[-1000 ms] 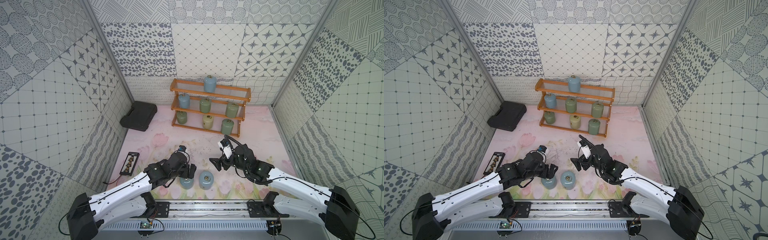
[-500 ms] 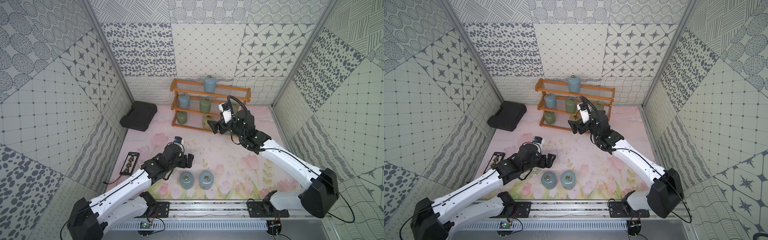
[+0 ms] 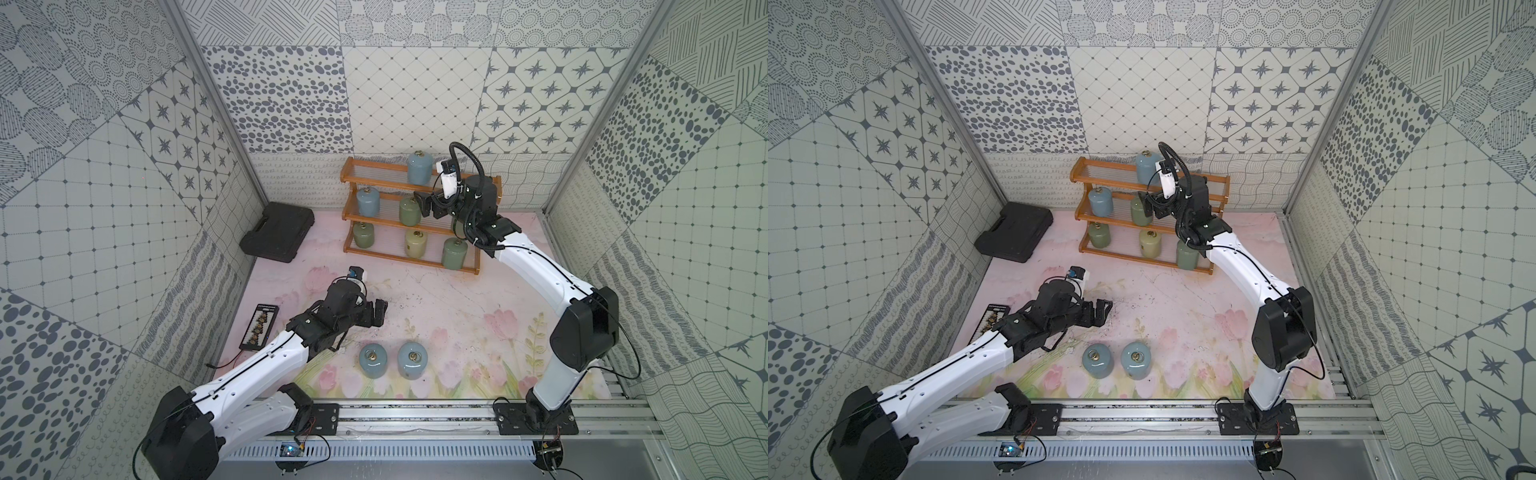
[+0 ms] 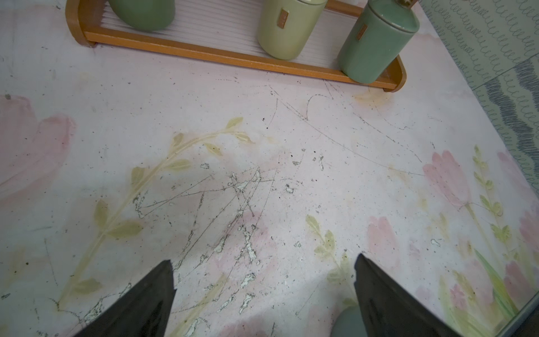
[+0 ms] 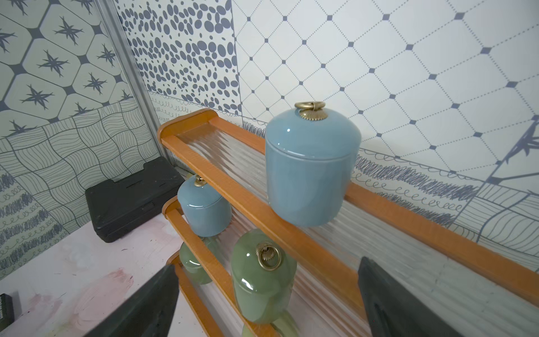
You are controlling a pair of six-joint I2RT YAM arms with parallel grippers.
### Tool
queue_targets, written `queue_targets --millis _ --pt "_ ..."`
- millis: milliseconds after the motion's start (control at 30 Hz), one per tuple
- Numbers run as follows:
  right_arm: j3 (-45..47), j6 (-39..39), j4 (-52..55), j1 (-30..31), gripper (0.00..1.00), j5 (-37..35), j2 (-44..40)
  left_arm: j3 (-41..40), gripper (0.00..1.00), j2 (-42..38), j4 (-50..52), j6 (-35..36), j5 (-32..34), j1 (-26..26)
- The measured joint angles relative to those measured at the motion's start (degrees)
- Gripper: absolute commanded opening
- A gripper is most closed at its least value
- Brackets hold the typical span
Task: Remove the tea canisters from the shelf
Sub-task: Pick up the tea canister from the shelf.
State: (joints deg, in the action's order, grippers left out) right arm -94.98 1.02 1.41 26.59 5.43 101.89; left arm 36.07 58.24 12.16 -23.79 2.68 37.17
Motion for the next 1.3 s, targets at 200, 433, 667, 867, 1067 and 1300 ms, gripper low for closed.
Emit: queue_targets --millis 200,433,667,867,1067,1300 --pt "-7.8 0.9 -0.6 -0.8 1.0 -0.8 6.5 -1.5 1.0 -0.3 -1.8 0.3 -0.5 -0.2" --pt "-14.6 1.0 -1.3 -1.0 1.0 -1.5 12.8 -4.0 1.0 -2.5 -2.6 0.1 -0.6 -0.3" --pt "-21.7 0.9 -1.2 -1.1 1.0 -1.6 18.0 -5.7 1.0 -4.6 -3.1 -0.3 -0.6 -0.3" --pt "-31.2 1.0 0.5 -1.1 1.0 -1.7 23.5 -6.7 1.0 -4.8 -4.1 -1.1 -0.6 -0.4" --pt "-40.8 1.3 3.7 -1.2 1.0 -2.6 29.3 -7.6 1.0 -4.7 -4.3 -1.7 -0.7 -0.4" --pt "-49.6 1.4 8.2 -1.3 0.99 -2.9 34.5 -7.7 1.0 -4.6 -4.4 -2.3 -0.8 -0.4"
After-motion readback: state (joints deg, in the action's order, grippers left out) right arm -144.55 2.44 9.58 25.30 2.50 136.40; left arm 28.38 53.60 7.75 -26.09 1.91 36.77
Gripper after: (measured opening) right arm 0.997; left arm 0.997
